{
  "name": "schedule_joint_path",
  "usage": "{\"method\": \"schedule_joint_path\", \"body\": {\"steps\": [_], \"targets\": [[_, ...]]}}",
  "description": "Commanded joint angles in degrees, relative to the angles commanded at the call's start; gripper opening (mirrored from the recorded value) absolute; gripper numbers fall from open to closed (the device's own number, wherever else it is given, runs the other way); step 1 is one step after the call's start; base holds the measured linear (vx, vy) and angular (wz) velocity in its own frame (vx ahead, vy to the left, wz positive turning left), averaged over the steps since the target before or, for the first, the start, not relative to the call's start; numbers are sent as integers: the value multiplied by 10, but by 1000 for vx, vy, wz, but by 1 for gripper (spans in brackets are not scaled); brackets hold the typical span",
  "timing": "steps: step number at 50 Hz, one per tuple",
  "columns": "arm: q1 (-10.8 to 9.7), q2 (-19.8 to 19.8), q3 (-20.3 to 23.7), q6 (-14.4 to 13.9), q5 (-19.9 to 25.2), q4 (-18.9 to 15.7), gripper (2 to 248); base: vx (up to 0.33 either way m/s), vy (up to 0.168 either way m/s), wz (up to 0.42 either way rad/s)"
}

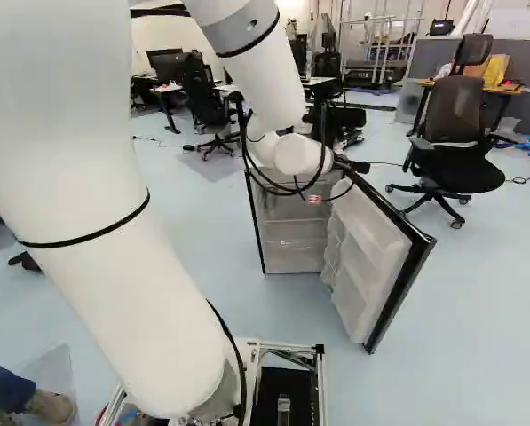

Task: Grab a drink from the fridge

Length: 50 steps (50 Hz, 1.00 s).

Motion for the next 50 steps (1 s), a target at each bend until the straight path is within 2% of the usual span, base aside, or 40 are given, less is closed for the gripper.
{"method": "schedule_joint_path", "body": {"steps": [50], "targets": [[-73,-12,-84,0,-190,82,247,0,0,0]]}}
